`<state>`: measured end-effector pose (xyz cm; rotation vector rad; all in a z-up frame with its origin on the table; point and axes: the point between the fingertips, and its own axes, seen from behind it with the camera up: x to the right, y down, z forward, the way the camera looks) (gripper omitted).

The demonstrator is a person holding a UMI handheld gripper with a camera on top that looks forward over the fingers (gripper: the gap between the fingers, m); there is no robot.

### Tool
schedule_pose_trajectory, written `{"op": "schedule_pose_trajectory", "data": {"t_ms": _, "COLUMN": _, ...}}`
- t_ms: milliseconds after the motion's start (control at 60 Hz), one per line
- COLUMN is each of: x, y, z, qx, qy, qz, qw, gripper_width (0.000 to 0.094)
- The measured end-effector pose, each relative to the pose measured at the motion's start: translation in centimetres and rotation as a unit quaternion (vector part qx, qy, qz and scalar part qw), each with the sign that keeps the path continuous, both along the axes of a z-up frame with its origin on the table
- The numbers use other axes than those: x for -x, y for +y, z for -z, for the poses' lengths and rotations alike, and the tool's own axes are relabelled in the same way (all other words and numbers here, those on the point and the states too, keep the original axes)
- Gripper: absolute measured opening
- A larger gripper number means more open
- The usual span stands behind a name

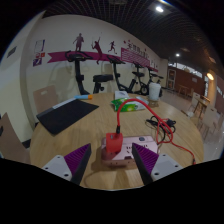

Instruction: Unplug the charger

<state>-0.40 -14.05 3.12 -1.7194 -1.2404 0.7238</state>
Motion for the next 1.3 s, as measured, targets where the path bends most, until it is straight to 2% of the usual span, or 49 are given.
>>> {"op": "schedule_pose_trajectory", "data": {"t_ms": 167, "x": 3.0, "y": 0.4, "z": 1.0, "qx": 0.009, "qy": 0.007, "qz": -0.024, "qw": 1.0, "gripper_width": 0.0803}}
{"op": "schedule_pose_trajectory", "data": {"t_ms": 267, "x": 3.8, "y": 0.6, "z": 0.8, "qx": -0.007, "qy": 0.011, "qz": -0.037, "qw": 0.999, "gripper_width": 0.0685}}
{"op": "schedule_pose_trajectory", "data": {"t_ms": 283, "x": 3.9, "y": 0.5, "z": 0.7, "qx": -0.007, "qy": 0.013, "qz": -0.041, "qw": 0.999, "gripper_width": 0.0653}}
{"op": "schedule_pose_trajectory", "data": {"t_ms": 350, "x": 3.9, "y": 1.1, "z": 0.6, "qx": -0.017, "qy": 0.009, "qz": -0.036, "qw": 0.999, "gripper_width": 0.0382}}
{"op": "schedule_pose_trajectory", "data": {"t_ms": 383, "x": 4.0, "y": 2.1, "z": 0.2, "qx": -0.027, "qy": 0.011, "qz": -0.024, "qw": 0.999, "gripper_width": 0.0199}}
{"op": "schedule_pose_trajectory", "data": {"t_ms": 500, "x": 4.1, "y": 2.1, "z": -0.6, "qx": 0.041, "qy": 0.02, "qz": -0.025, "qw": 0.999, "gripper_width": 0.0188}}
{"op": "schedule_pose_trajectory", "data": {"t_ms": 567, "x": 4.5, "y": 4.5, "z": -7.6, "qx": -0.032, "qy": 0.082, "qz": -0.012, "qw": 0.996, "gripper_width": 0.0188}}
{"op": "schedule_pose_trajectory", "data": {"t_ms": 683, "x": 3.5, "y": 8.1, "z": -14.0, "qx": 0.007, "qy": 0.091, "qz": -0.002, "qw": 0.996, "gripper_width": 0.0185}}
{"op": "schedule_pose_trajectory", "data": {"t_ms": 800, "x": 1.4, "y": 14.6, "z": -15.3, "qx": -0.032, "qy": 0.054, "qz": 0.014, "qw": 0.998, "gripper_width": 0.0187}}
{"op": "schedule_pose_trajectory", "data": {"t_ms": 867, "x": -0.1, "y": 17.6, "z": -13.1, "qx": -0.047, "qy": 0.013, "qz": 0.009, "qw": 0.999, "gripper_width": 0.0189}}
{"op": "schedule_pose_trajectory", "data": {"t_ms": 967, "x": -2.6, "y": 19.8, "z": -9.3, "qx": -0.045, "qy": -0.055, "qz": 0.002, "qw": 0.997, "gripper_width": 0.0189}}
{"op": "schedule_pose_trajectory", "data": {"t_ms": 1117, "x": -5.0, "y": 20.9, "z": -2.3, "qx": -0.008, "qy": -0.124, "qz": -0.013, "qw": 0.992, "gripper_width": 0.0199}}
{"op": "schedule_pose_trajectory", "data": {"t_ms": 1300, "x": -4.9, "y": 20.0, "z": 3.1, "qx": 0.015, "qy": -0.173, "qz": -0.04, "qw": 0.984, "gripper_width": 0.0246}}
